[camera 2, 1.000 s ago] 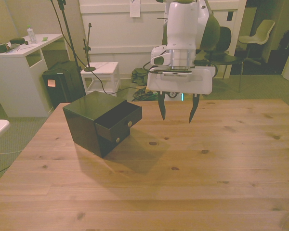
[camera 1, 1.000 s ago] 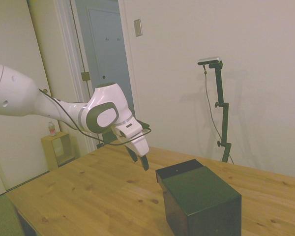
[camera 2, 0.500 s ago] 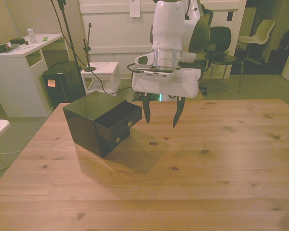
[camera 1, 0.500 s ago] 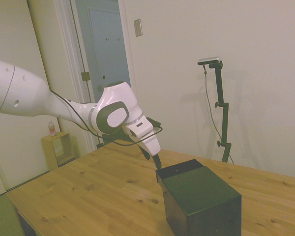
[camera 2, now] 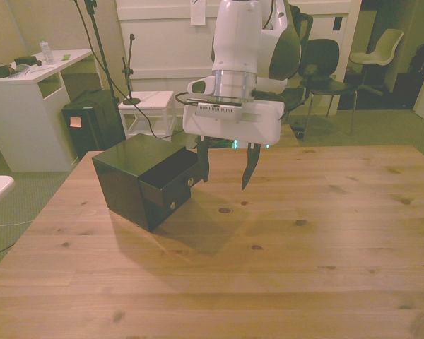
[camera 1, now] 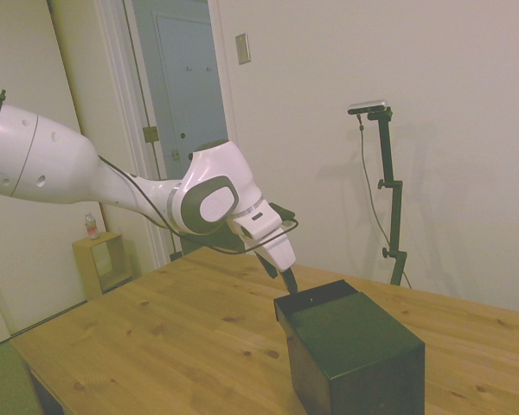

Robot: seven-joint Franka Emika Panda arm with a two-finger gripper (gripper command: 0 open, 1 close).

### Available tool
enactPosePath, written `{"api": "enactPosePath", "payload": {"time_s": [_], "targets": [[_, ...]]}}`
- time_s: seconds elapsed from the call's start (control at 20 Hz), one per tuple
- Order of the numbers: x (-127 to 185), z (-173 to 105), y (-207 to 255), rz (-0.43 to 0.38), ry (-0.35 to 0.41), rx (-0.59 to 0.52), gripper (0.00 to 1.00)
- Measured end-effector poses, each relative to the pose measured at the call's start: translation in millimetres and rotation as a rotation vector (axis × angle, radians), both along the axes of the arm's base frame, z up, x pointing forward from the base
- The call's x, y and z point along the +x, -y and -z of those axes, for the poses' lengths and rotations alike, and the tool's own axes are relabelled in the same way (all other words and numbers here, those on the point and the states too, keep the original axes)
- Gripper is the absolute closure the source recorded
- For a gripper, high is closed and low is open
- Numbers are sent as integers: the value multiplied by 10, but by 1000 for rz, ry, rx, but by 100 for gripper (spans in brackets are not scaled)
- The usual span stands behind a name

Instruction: Close the top drawer

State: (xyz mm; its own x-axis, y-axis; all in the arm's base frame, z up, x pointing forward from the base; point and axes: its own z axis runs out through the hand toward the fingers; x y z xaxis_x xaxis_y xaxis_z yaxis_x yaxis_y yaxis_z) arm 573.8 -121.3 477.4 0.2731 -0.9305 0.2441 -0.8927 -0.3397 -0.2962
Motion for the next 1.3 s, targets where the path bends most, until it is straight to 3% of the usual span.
{"api": "enactPosePath", "payload": {"time_s": [1.3], "targets": [[-13,19,203,28,-4,-13,100]]}}
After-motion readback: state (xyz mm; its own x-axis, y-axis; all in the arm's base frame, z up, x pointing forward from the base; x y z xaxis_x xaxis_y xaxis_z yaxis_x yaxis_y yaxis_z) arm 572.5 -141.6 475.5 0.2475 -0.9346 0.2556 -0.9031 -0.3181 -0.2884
